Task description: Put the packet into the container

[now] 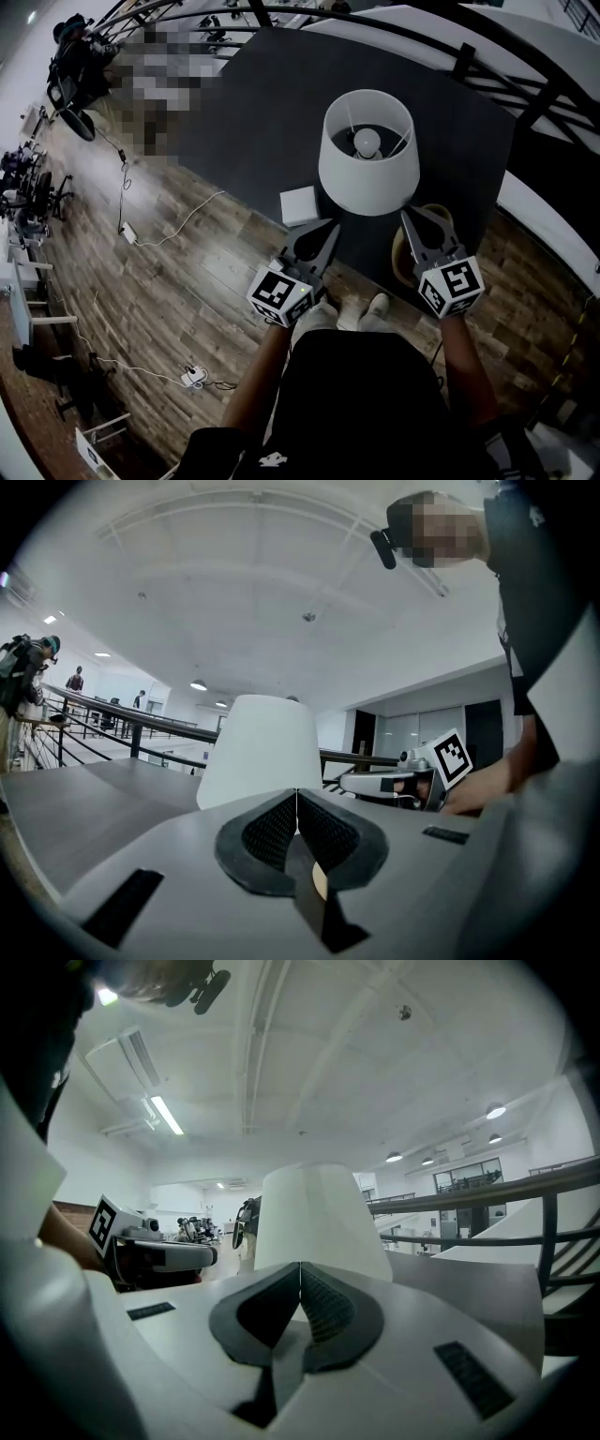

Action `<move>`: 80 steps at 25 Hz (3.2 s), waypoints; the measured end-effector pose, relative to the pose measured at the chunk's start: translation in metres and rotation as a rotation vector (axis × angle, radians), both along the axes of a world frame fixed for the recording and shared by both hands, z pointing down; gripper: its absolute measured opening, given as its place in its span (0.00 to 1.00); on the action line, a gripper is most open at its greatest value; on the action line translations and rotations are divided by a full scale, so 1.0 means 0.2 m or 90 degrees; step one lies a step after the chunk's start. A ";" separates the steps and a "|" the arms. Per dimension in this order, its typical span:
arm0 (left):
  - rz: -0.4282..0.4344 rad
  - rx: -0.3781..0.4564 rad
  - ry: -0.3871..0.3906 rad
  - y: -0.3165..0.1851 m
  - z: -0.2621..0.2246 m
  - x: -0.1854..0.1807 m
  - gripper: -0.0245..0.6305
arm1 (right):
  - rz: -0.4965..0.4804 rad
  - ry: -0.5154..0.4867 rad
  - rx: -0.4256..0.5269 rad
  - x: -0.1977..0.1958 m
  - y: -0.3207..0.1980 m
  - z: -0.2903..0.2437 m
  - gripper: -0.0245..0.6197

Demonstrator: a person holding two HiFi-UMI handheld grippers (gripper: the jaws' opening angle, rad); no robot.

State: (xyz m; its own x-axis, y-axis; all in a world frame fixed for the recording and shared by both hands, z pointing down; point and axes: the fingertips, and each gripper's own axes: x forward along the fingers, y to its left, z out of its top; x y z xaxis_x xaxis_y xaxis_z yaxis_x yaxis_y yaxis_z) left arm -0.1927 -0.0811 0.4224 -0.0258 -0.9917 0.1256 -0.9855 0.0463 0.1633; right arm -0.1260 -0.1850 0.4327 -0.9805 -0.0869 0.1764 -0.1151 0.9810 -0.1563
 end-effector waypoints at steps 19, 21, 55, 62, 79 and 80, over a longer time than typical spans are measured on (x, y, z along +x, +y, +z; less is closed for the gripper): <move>0.141 -0.077 -0.009 0.24 0.32 -0.30 0.39 | 0.091 0.035 0.015 -0.16 0.30 0.03 0.05; 0.150 -0.097 -0.022 0.25 0.37 -0.34 0.48 | 0.092 0.036 0.016 -0.19 0.33 0.03 0.05; 0.370 -0.467 -0.238 0.08 1.16 -0.68 0.95 | 0.136 0.081 0.036 -0.19 0.44 0.05 0.05; 0.371 -0.516 -0.265 0.09 1.21 -0.71 0.73 | 0.147 0.088 0.038 -0.16 0.43 0.04 0.05; 0.416 -0.516 -0.268 0.13 1.14 -0.62 0.66 | 0.171 0.082 0.036 -0.09 0.38 0.04 0.05; 0.425 -0.514 -0.272 0.14 1.14 -0.59 0.66 | 0.175 0.081 0.035 -0.08 0.38 0.04 0.05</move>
State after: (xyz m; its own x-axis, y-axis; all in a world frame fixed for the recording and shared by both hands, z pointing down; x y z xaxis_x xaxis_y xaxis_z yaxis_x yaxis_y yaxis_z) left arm -0.3115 -0.0536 0.6494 0.2844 -0.4563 0.8432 -0.8204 -0.5709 -0.0322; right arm -0.1421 -0.1091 0.4413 -0.8891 -0.3590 0.2839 -0.3928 0.9169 -0.0706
